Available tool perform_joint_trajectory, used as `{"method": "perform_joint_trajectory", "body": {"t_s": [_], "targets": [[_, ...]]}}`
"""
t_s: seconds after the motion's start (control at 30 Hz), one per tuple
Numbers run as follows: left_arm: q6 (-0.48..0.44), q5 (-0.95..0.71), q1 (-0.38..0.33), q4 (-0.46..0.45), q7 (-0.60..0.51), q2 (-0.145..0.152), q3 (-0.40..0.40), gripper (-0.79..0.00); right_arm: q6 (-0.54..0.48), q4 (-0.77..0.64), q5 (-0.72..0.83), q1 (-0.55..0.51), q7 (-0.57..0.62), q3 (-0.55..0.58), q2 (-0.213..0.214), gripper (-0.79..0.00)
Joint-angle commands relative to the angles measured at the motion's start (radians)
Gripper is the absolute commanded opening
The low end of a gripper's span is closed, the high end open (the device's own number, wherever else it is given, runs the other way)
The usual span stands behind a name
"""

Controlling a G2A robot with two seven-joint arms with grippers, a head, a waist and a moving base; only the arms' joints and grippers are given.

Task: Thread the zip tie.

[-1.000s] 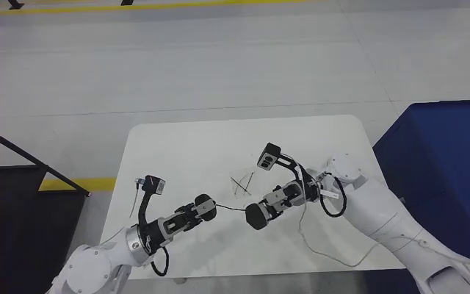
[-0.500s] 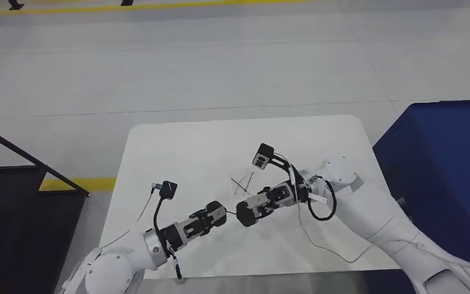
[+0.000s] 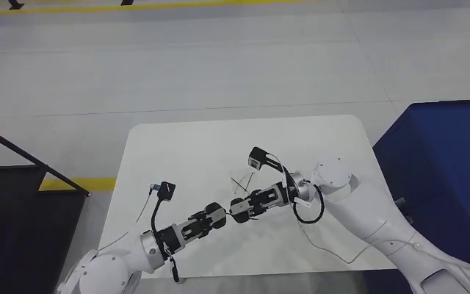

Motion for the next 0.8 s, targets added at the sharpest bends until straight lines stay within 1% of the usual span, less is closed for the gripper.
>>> {"method": "perform_joint_trajectory", "body": {"t_s": [0.0, 0.23, 0.47, 0.53, 0.57, 0.63, 0.67, 0.77], "targets": [[-0.002, 0.0, 0.0, 0.004, 0.004, 0.0, -0.002, -0.785, -0.003, 0.001, 0.016, -0.003, 0.018, 0.003, -0.003, -0.603], [0.0, -0.002, -0.001, 0.002, 0.001, 0.001, 0.003, -0.785, -0.002, 0.01, 0.01, -0.012, 0.032, 0.01, -0.012, -0.64], [-0.001, -0.004, 0.003, -0.003, -0.005, 0.002, 0.011, -0.785, 0.004, 0.014, -0.026, -0.012, 0.023, 0.017, -0.019, -0.646], [-0.001, -0.003, 0.003, -0.004, -0.005, 0.002, 0.012, -0.785, 0.006, 0.01, -0.029, -0.017, 0.022, 0.016, -0.022, -0.665], [-0.002, -0.004, 0.003, -0.003, -0.003, 0.002, 0.012, -0.785, 0.007, 0.009, -0.028, -0.019, 0.022, 0.017, -0.023, -0.69], [-0.002, -0.004, 0.002, -0.003, 0.001, 0.002, 0.012, -0.785, 0.008, 0.01, -0.031, -0.021, 0.025, 0.018, -0.025, -0.767], [-0.003, -0.004, 0.001, -0.002, 0.003, 0.002, 0.013, -0.785, 0.009, 0.01, -0.031, -0.022, 0.025, 0.019, -0.026, -0.785], [-0.003, -0.003, 0.001, -0.002, 0.007, 0.002, 0.014, -0.785, 0.011, 0.012, -0.031, -0.025, 0.032, 0.021, -0.029, -0.785]]}}
